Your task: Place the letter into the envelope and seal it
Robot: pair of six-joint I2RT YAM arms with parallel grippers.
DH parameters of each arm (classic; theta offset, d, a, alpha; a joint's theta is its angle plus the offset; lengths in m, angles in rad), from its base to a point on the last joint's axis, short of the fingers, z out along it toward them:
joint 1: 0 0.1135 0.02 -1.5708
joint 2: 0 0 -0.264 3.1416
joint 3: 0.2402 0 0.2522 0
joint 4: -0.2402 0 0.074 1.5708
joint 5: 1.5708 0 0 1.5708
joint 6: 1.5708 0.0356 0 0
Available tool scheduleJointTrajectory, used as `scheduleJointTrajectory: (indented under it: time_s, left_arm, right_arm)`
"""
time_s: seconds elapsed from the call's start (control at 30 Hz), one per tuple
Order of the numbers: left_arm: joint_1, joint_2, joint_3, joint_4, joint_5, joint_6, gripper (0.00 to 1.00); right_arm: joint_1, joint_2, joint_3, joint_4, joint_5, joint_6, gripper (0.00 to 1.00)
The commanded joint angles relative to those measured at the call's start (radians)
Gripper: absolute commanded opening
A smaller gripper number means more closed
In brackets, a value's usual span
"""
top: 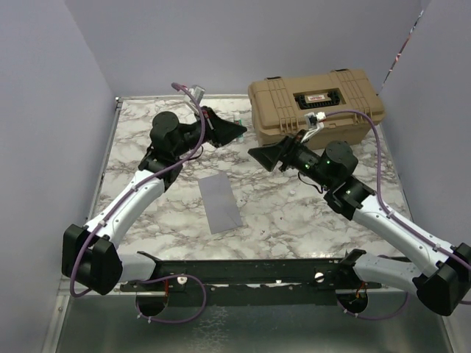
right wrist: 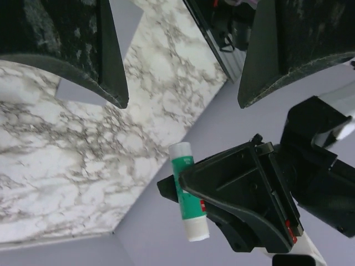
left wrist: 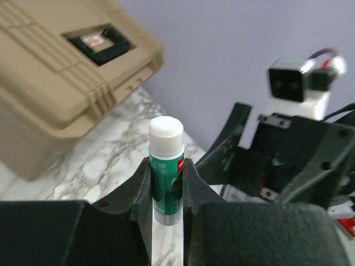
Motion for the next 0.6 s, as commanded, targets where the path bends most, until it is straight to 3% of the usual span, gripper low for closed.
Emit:
scheduleJointTrajectory:
  time_s: [0.0,0.13,0.27,0.47,0.57]
  left_arm:
    - [-0.022,-0.005,0.100,0.146,0.030,-0.204,0.00]
    - [-0.036,0.008,0.106,0.238,-0.007,-0.354,0.00]
    - [-0.044,0.005,0.095,0.308,-0.052,-0.470,0.00]
    - [-0.071,0.009,0.137,0.332,-0.090,-0.488,0.00]
    - [-0.075,0.015,0.146,0.342,-0.093,-0.492,0.00]
  right_arm:
    - [0.001,0.019,-0.029,0.306,-0.002,0.156,0.84]
    - [0.000,0.064,0.043,0.370,-0.040,0.200,0.80]
    - [-0.002,0.080,0.036,0.562,-0.001,0.305,0.74]
    - [-0.007,0.136,0.110,0.556,-0.077,0.343,0.51]
    - [-0.006,0.154,0.110,0.579,-0.102,0.350,0.47]
